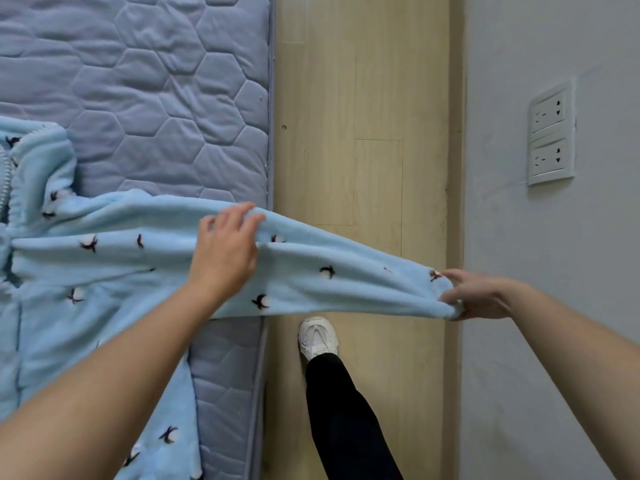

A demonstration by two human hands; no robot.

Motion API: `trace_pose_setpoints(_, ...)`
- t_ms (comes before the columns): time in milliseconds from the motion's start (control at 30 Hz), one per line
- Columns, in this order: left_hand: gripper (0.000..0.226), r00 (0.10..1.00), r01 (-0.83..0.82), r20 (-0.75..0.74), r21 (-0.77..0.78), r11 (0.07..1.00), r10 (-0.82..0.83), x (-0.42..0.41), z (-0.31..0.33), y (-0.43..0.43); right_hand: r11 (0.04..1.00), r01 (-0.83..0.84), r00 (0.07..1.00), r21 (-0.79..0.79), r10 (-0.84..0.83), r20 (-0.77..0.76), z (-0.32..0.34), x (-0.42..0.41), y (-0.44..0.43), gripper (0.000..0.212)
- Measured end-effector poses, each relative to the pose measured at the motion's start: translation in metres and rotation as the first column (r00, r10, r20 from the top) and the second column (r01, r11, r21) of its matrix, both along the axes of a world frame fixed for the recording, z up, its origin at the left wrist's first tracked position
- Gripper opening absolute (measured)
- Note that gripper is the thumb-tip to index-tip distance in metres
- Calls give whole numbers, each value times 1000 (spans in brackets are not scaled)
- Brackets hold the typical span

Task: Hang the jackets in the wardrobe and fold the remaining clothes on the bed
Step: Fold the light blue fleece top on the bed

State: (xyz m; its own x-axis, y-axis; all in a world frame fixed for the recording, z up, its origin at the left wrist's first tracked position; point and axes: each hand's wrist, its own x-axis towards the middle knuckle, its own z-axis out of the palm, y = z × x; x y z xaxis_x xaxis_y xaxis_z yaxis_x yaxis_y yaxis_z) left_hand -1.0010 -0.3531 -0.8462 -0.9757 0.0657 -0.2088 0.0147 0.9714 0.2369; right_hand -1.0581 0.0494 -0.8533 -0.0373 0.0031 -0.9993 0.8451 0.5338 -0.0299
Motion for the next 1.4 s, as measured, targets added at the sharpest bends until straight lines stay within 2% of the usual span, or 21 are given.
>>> trace_pose_setpoints(33, 42, 997, -46, 65, -10, 999, 46, -9, -3, -8, 1000, 16, 1000, -25, -17, -20, 1, 0, 1, 57)
trace_pose_setpoints(67, 43, 989, -17, 145, -47, 999, 24, -18, -6, -16, 995, 82, 992, -49, -87, -95, 2, -1, 1, 54)
trace_pose_setpoints(133, 33, 968, 120, 237, -139, 983, -85, -34, -11, -28, 947, 294, 894, -132, -321, -314, 3, -5, -4, 57)
trace_pose_setpoints(200, 15, 984, 91, 165, -110, 990, -72, -53, -10, -33, 868, 448, 739, -213, -494, -458, 5, -10, -12, 57)
trace_pose_setpoints(267, 10, 995, -62, 82, -19, 998, 63, -74, -8, -36, 812, 536, 648, -232, -571, -504, 2, -10, -15, 54)
trace_pose_setpoints(333, 15, 983, -145, 113, -6, 989, 144, -85, -7, -39, 805, 560, 661, -194, -576, -480, -8, -5, -10, 52)
trace_pose_setpoints(400, 22, 968, -169, 182, -42, 985, 174, -83, -11, -40, 831, 544, 714, -119, -532, -454, -19, 1, -2, 48)
trace_pose_setpoints(500, 37, 958, -274, 86, -20, 962, 275, -57, -14, -39, 922, 361, 843, 142, -258, -472, -37, 14, 3, 47)
trace_pose_setpoints(533, 41, 947, -319, 43, -12, 948, 320, -43, -13, -40, 924, 295, 866, 245, -150, -478, -40, 19, 0, 49)
trace_pose_setpoints(600, 48, 913, -407, 24, 4, 914, 407, -10, -11, -43, 906, 172, 883, 386, 33, -469, -43, 26, -16, 52)
trace_pose_setpoints(667, 54, 881, -470, 65, -3, 883, 469, 31, -9, -46, 899, -53, 876, 435, 251, -411, -40, 35, -45, 54)
trace_pose_setpoints(733, 59, 850, -515, 105, -44, 856, 517, 76, -4, -50, 879, -269, 825, 394, 421, -377, -37, 44, -85, 52)
trace_pose_setpoints(833, 59, 783, -596, 147, -98, 797, 604, 142, 8, -55, 813, -519, 692, 264, 580, -430, -28, 64, -160, 41)
trace_pose_setpoints(933, 51, 717, -648, 199, -163, 744, 668, 210, 21, -55, 671, -719, 485, 180, 671, -561, -11, 94, -238, 25)
trace_pose_setpoints(1000, 43, 689, -631, 293, -205, 748, 662, 252, 26, -54, 589, -793, 400, 152, 693, -600, 0, 120, -282, 18)
trace_pose_setpoints(1033, 39, 674, -608, 361, -226, 761, 645, 271, 27, -53, 574, -809, 405, 123, 697, -591, 2, 134, -300, 16)
trace_pose_setpoints(1067, 38, 656, -579, 428, -243, 779, 621, 289, 26, -52, 589, -804, 453, 76, 691, -564, 3, 149, -316, 14)
trace_pose_setpoints(1167, 45, 658, -472, 537, -253, 845, 528, 338, 20, -53, 736, -671, 715, -86, 613, -337, -2, 197, -345, 16)
trace_pose_setpoints(1200, 51, 669, -452, 545, -240, 859, 505, 352, 17, -54, 772, -627, 768, -110, 587, -256, -5, 214, -349, 18)
trace_pose_setpoints(1300, 61, 715, -466, 513, -157, 871, 475, 389, 9, -61, 796, -592, 804, -125, 575, -151, -13, 270, -354, 21)
trace_pose_setpoints(1400, 50, 804, -364, 476, -80, 928, 357, 420, 7, -75, 811, -573, 819, -114, 563, -112, -15, 331, -356, 29)
